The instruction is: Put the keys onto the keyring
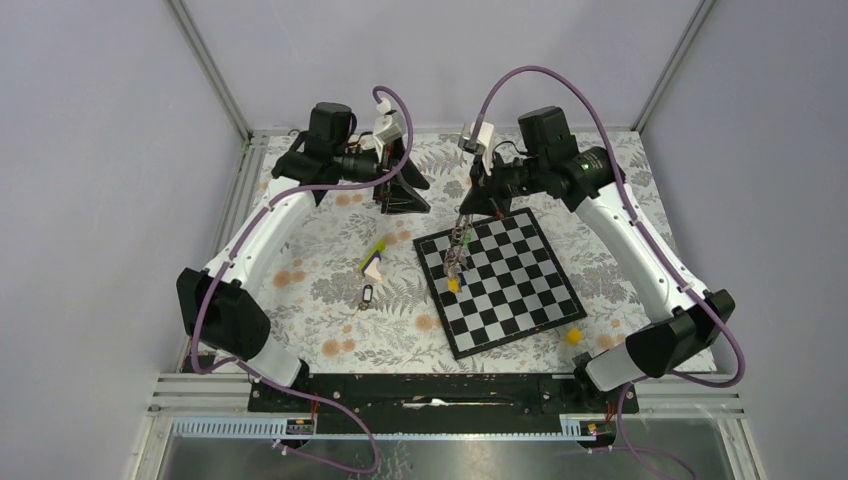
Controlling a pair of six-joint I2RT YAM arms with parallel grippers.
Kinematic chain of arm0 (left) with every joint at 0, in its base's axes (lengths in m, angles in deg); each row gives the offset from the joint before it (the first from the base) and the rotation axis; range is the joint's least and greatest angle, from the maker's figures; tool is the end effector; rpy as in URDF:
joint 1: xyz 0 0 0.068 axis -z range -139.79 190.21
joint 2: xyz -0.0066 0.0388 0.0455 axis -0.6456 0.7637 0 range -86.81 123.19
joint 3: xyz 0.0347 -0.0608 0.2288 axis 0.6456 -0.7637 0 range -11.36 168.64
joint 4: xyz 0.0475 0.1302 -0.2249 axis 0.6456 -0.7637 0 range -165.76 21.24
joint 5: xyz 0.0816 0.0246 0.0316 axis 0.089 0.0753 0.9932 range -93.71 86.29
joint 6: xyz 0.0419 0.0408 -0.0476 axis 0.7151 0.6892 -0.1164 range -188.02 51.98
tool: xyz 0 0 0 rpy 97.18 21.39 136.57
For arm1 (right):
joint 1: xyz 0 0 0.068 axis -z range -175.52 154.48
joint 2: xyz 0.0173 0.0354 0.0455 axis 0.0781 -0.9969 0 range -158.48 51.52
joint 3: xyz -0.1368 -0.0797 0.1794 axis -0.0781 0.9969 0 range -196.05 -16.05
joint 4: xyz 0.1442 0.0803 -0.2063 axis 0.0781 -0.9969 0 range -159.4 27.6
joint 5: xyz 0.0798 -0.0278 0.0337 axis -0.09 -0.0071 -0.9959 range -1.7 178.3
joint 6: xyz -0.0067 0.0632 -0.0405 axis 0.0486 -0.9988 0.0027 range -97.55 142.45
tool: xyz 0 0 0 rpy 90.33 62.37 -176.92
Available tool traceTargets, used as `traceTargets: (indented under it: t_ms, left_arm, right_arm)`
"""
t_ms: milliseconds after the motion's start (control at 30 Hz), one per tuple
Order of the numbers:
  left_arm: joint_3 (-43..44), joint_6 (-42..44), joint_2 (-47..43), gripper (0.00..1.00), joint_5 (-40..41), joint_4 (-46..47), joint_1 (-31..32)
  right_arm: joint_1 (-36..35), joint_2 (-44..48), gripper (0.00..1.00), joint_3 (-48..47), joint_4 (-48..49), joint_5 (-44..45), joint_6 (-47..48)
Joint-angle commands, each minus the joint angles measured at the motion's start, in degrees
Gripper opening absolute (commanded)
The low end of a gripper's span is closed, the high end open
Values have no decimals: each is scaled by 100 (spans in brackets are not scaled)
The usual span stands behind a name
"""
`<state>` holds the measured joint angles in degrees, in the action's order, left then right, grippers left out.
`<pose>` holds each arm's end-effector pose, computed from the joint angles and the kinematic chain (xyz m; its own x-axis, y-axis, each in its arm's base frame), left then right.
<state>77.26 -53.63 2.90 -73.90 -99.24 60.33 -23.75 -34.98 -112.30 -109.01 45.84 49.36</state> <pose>0.3073 -0.1764 0.3479 -0.2602 0.1850 -0.9477 0.9641 -0.0036 -0.2654 0.2766 0.1972 0.3708 -0.0981 -0.4316 -0.8967 -0.9747 0.2234 -0.0009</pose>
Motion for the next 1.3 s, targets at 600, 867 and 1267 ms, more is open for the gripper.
traceTargets:
  t_ms: [600, 867, 1267]
  left_arm:
    - [-30, 3661, -446, 61, 425, -2193, 396]
    - [-373, 3998, -613, 60, 1341, -2256, 396]
    - [-552, 4305, -472, 60, 1604, -2041, 387]
  right_arm:
    - [-109, -25, 0, -122, -539, -2577, 1227]
    - [-289, 17, 0, -216, -931, -792, 2740]
    - [-288, 56, 0, -491, -1742, 234, 4865]
